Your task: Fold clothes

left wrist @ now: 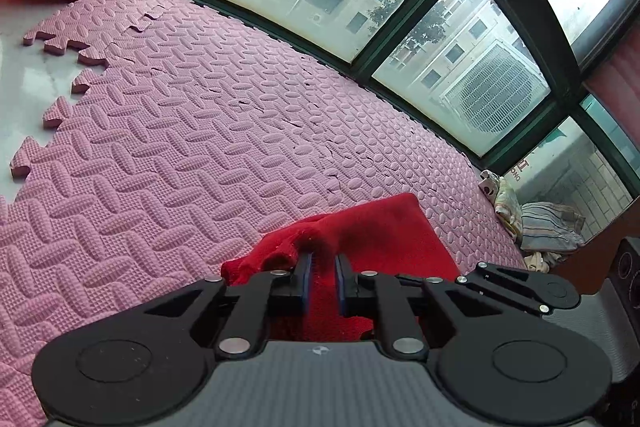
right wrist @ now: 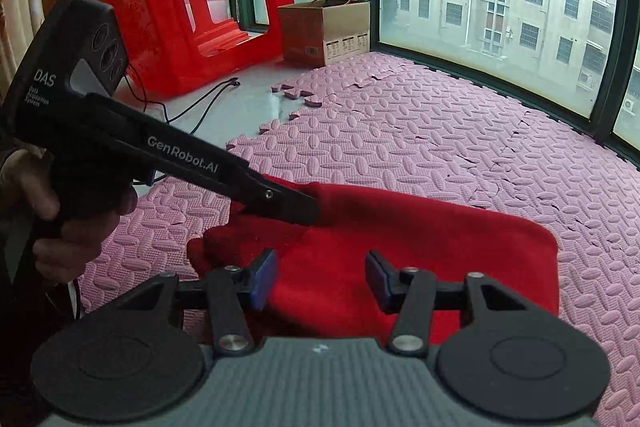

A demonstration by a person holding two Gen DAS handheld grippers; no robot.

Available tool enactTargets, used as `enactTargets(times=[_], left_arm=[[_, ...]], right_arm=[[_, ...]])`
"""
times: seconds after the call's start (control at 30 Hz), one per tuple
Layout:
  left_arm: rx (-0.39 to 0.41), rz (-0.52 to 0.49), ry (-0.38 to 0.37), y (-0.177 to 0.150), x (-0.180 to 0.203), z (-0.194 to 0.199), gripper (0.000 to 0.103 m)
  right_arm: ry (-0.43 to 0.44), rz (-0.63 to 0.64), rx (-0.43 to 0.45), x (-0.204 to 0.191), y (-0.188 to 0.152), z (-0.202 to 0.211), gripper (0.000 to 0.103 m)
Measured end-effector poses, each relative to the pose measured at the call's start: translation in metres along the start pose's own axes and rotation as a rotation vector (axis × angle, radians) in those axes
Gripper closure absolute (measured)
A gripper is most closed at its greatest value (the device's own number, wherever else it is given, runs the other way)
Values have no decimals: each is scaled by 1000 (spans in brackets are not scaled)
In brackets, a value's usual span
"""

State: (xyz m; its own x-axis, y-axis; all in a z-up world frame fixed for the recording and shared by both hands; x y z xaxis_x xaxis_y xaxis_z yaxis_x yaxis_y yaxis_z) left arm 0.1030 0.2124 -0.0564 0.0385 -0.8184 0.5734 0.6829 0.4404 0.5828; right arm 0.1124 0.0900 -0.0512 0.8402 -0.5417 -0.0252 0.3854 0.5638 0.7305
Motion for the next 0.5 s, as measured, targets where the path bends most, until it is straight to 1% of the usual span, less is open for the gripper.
enactTargets(times=[0.07, 0.13, 0.2, 0.3, 0.33, 0.37, 0.4, 0.43, 0.5], left_arm=[[-3, -1, 7, -2, -2, -1, 89], [-1, 3, 9, -4, -4, -2, 90], [4, 14, 6, -5, -6, -2, 90], [23, 17, -2, -3, 0, 7, 89], [34, 15, -6, -3, 4, 12, 86], [54, 4, -2, -4, 8, 18, 82], [73, -6, 4, -5, 12, 24, 72], [88, -12, 29, -7, 14, 28, 61], [111, -11, 77, -10, 16, 35, 51]], right_arm=[[-22, 14, -4, -7, -11, -6, 62], [-62, 55, 15, -15, -19, -11, 61], [-87, 93, 29, -21, -20, -7, 62], [-49, 62, 34, -11, -12, 8, 61], [-45, 42, 40, -6, -9, 15, 60], [-42, 22, 46, 0, -6, 22, 55], [-38, -2, 50, 7, -4, 29, 49], [-36, -27, 55, 14, -3, 36, 46], [-39, -83, 57, 32, -2, 46, 32]])
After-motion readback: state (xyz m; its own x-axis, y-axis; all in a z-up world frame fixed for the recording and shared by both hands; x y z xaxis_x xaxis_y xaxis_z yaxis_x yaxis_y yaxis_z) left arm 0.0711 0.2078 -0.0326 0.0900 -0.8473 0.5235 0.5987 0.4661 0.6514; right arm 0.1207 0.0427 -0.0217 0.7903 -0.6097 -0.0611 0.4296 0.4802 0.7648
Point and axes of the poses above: each gripper's, at about its wrist camera, not at the fingertips, and z roughly against the way its jaws point, x to its right, y to its top, the point moved 5 cm from there along -z, roughly the way its jaws point, and after that the axes turned 2 degrees about -y, right-handed, at the moved point
